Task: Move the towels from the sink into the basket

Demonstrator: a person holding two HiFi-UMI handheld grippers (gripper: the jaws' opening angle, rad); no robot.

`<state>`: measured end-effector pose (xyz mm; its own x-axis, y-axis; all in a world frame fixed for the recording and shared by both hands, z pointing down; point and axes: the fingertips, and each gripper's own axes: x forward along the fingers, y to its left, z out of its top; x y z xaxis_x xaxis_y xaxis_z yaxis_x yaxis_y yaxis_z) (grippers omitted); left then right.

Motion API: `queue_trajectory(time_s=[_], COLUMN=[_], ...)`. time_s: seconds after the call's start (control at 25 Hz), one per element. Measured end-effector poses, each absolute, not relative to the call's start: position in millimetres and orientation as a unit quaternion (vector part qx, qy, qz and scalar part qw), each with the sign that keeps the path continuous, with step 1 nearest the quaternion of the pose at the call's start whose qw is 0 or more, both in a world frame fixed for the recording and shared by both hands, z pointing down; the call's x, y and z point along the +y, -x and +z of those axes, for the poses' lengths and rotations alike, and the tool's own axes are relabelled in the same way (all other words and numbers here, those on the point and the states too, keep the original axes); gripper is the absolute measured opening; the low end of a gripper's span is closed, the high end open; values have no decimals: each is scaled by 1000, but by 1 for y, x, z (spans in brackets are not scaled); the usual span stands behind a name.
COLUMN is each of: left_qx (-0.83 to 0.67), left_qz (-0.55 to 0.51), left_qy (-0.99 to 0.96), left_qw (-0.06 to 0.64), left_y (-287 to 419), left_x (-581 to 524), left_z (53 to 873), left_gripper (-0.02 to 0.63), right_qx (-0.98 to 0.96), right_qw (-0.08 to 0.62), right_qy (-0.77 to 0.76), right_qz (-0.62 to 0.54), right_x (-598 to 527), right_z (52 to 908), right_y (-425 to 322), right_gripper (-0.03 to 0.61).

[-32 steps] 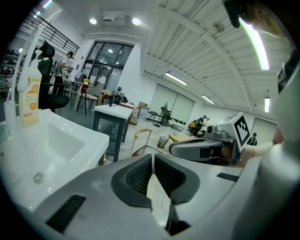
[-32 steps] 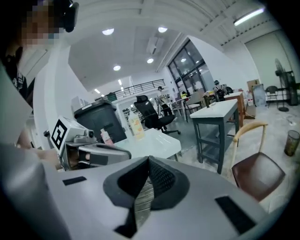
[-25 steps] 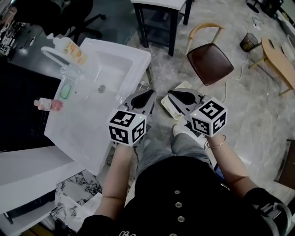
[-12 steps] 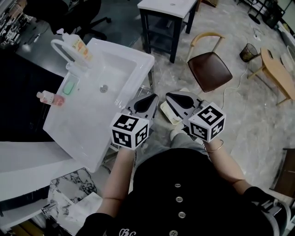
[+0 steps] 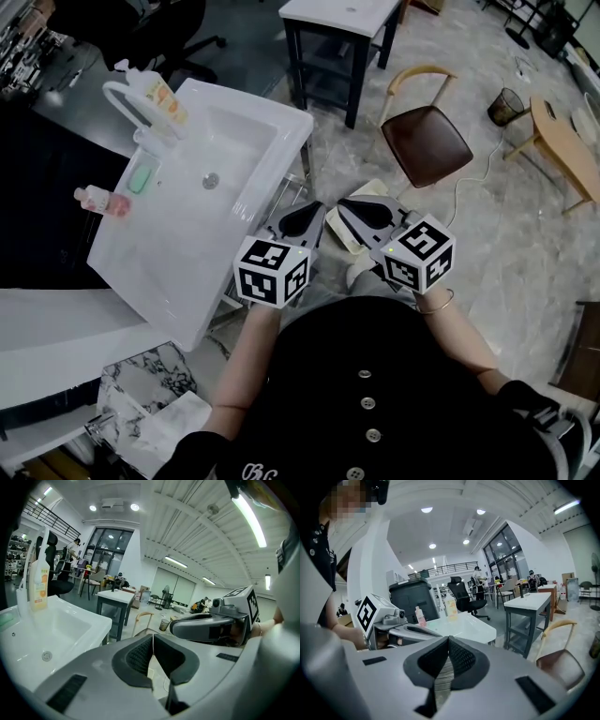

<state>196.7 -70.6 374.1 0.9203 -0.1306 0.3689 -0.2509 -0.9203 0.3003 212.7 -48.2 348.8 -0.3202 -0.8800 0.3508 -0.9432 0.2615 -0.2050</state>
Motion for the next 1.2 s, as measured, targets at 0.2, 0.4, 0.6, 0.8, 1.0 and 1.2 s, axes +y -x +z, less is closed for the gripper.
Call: queue_trajectory(time_s=[0.2, 0.4, 0.6, 0.8, 1.0, 1.2], left_qx=[-99, -97, -97, -97, -95, -92], left_qz=[185, 192, 190, 193, 194, 194], left_qy=[-963, -961, -961, -963, -962, -962], left_qw=[170, 175, 178, 163, 168, 170], left_y=[-198, -196, -196, -195, -196, -200], left_x=[-68, -63, -62, -66, -64, -62], left_z=[379, 386, 386, 384, 384, 385], left_gripper=[18, 18, 17, 15, 15, 15], right_qx=[-787, -785, -787, -793, -792, -792], right_qw=[83, 81, 81, 84, 86, 86], right_qy=[-577, -577, -575, -567, -569, -568], right_qz=[201, 208, 207, 209, 204, 207], right_x=[-42, -39, -39, -39, -37, -36], right_z=[356, 359, 358, 359, 357, 358], right_y=[-212, -212, -211, -207, -209, -213], right_gripper=[1, 1, 1, 1, 1, 1])
